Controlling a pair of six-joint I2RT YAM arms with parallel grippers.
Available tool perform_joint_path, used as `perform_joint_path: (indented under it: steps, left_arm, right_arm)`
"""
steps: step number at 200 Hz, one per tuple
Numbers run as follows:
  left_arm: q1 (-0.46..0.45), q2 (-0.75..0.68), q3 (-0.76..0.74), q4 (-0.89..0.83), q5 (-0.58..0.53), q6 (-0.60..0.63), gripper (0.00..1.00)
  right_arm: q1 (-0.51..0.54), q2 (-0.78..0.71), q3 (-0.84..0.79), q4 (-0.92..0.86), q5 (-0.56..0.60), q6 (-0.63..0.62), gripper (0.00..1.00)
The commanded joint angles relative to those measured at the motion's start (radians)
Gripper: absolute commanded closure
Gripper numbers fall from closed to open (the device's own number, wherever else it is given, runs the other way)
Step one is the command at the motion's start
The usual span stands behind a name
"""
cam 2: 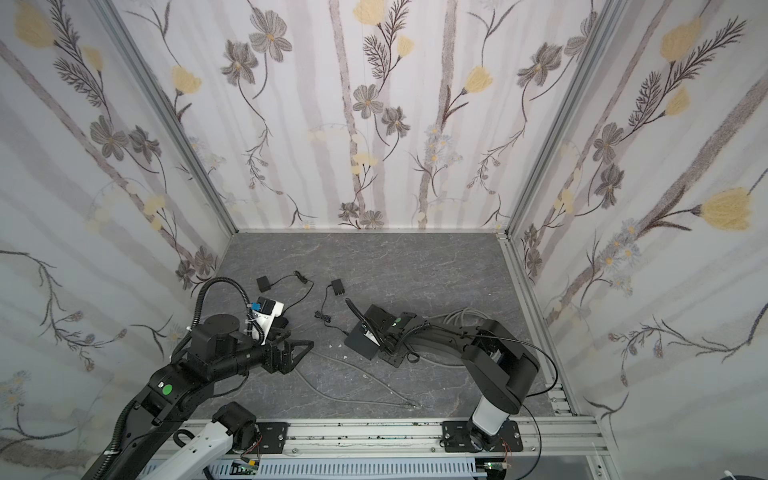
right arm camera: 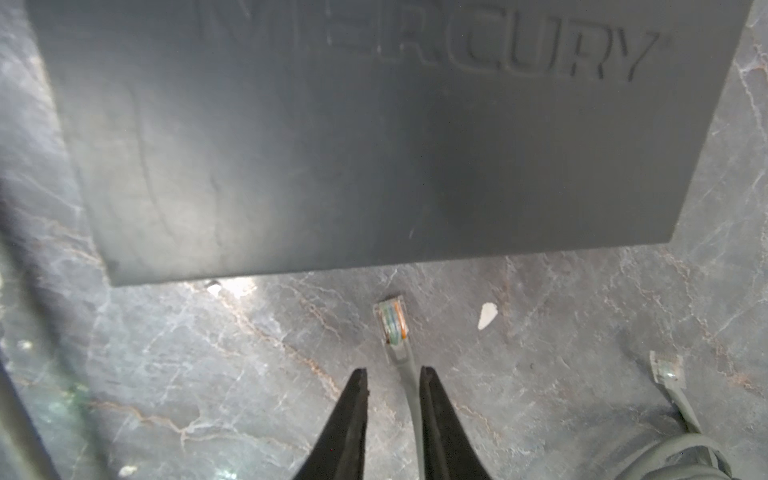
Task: Insert the plug into the switch port
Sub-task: 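Carry the ethernet plug with the right gripper to the grey box's edge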
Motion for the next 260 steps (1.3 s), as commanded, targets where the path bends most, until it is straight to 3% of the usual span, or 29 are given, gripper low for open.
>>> perform_joint_path:
  steps: [1, 105, 152, 204, 260]
  left_arm:
    - [-0.001, 0.002, 0.000, 0.033, -0.004, 0.004, 0.03]
    - [-0.006, 0.007, -0.001, 0.032, -0.015, 0.002, 0.03]
    - [-0.011, 0.012, -0.001, 0.032, -0.020, 0.001, 0.03]
    - [-0.023, 0.023, 0.001, 0.026, -0.040, -0.004, 0.03]
    - [-0.036, 0.103, 0.026, 0.014, -0.084, -0.150, 0.04]
  right_arm:
    - [-0.007, 0.008, -0.005, 0.039, -0.022, -0.017, 0.75]
    - [-0.025, 0.019, -0.033, 0.080, -0.045, -0.023, 0.76]
    - [-0.029, -0.012, -0.055, 0.117, -0.079, -0.023, 0.86]
    - [-0.030, -0.066, -0.072, 0.157, -0.153, -0.008, 0.91]
    - [-0.019, -0.123, -0.121, 0.234, -0.262, 0.083, 0.87]
